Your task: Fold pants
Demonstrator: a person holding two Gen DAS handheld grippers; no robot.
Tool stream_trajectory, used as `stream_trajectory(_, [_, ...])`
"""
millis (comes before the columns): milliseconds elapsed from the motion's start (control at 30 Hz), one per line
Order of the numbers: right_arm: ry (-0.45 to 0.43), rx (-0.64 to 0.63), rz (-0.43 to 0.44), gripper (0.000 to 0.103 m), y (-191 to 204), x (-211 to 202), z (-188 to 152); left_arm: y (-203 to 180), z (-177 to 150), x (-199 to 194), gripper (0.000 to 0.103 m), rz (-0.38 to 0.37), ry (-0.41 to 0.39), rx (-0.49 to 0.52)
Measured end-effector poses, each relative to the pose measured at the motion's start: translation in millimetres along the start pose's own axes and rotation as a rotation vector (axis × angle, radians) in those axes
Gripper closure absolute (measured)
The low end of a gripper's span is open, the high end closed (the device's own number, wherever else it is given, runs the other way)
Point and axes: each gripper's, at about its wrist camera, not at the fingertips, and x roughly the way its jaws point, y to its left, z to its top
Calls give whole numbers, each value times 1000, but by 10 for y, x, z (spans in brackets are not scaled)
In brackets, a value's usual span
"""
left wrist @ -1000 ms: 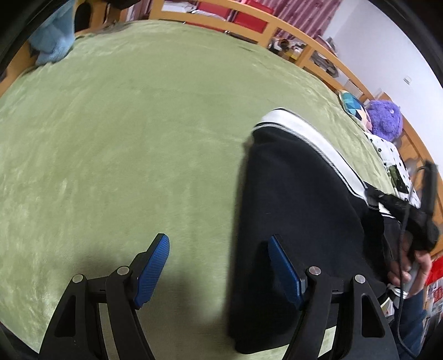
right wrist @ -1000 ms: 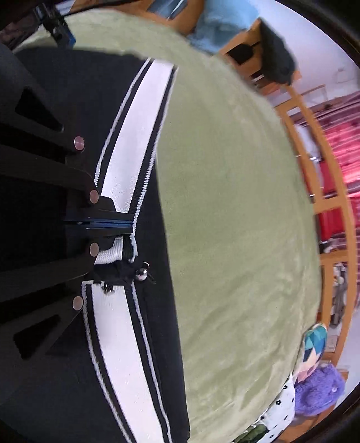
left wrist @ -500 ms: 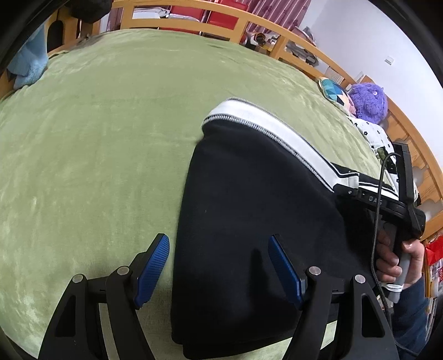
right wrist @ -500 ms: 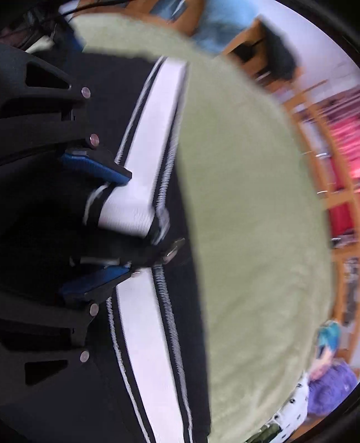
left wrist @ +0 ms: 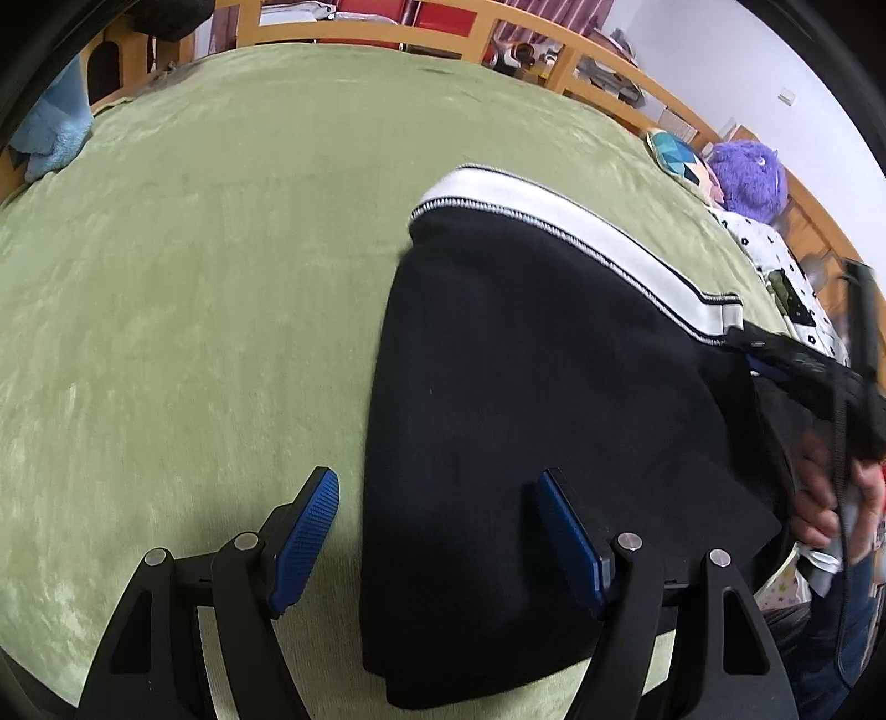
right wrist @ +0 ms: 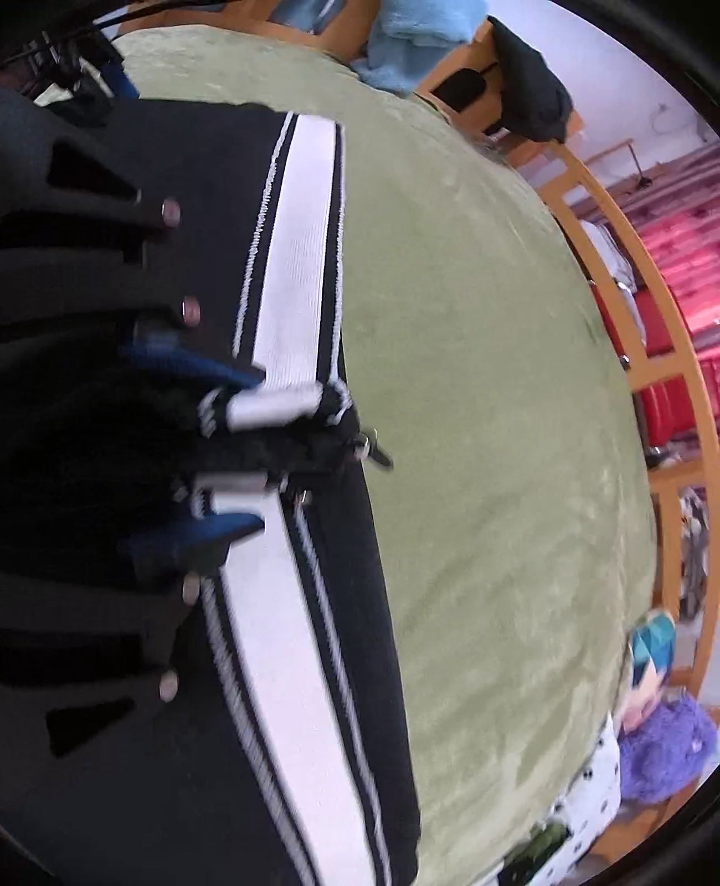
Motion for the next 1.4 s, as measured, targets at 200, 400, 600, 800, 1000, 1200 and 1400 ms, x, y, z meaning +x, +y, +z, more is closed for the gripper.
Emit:
stream_trajectory(200, [49,35,75,45,-258,-409,-401,73,-113,-38,32,-27,23,-45])
stream_trajectory(400, [160,-154,-5,48,-14,-153,-831,155,-334,10,32,-105,38,-123])
stream_trajectory(600, [96,-171,8,49,-17,-482,-849,81,-371,92,27,-130,22,-105])
stream_trajectory(800, [-12,-116,-15,47,-367,-876,-762,-91,-306,-25,66,-29,-38,-26])
stream_trajectory(1000, [-42,14,-88,47,-867,-1069,-763,-313,-102,-506,83,-15,-107,12])
stream_trajectory(1200, [-109,81,-153,47,-1234,-1308,-855,-868,108,-905,84,69,-178,124])
stream_trajectory(1400, [-180,88,-294,46,-1547,-1655,-1006,-1495,230,-1267,84,90,-259,218])
